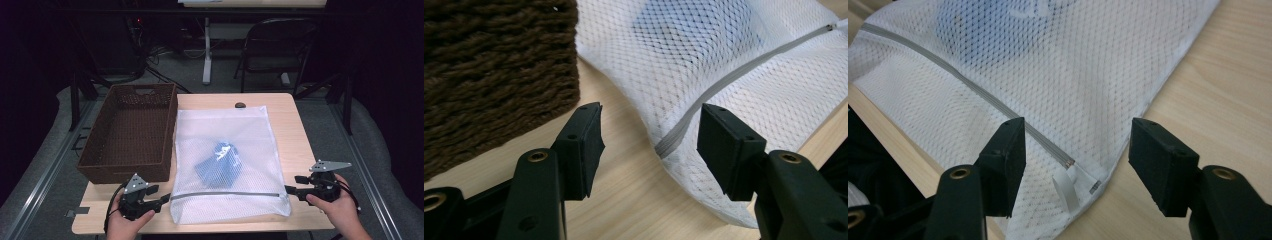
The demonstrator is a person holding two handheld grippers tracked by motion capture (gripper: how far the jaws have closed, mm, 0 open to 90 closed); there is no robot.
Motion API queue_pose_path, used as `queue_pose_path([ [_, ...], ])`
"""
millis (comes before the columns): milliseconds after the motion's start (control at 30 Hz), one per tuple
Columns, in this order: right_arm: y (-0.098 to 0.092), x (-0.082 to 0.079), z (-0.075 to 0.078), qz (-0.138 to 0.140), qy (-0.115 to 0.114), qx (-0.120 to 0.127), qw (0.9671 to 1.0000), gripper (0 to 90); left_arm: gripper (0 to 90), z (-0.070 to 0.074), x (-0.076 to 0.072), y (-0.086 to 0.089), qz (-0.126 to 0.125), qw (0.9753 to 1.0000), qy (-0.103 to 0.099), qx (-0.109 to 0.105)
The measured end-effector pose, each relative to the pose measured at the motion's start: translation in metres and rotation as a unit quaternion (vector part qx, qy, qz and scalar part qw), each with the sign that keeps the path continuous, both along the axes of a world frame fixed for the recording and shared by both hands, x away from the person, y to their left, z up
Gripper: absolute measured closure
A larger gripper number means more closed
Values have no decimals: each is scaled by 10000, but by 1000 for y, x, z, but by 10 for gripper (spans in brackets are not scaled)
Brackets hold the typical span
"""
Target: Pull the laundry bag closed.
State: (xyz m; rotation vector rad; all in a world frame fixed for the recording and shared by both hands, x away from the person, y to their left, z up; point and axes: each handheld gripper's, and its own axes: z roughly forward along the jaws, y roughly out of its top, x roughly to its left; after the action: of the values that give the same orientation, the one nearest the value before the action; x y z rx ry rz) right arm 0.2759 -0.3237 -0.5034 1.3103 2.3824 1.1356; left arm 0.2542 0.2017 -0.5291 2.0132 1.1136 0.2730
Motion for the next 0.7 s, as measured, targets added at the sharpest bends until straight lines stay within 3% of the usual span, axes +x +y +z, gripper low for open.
queue_pose_path([
  [233, 14, -5, 3, 73, -363, -28, 9993, 393, 435, 4, -1, 14, 206, 9998, -54, -9],
  [400, 30, -13, 3, 156, -664, 32, 9977, 392, 435, 0, -1, 27, 404, 9992, 17, -22],
  [700, 57, -26, -15, 469, -835, -44, 9954, 393, 435, -8, -2, 45, 671, 9977, 50, -29],
])
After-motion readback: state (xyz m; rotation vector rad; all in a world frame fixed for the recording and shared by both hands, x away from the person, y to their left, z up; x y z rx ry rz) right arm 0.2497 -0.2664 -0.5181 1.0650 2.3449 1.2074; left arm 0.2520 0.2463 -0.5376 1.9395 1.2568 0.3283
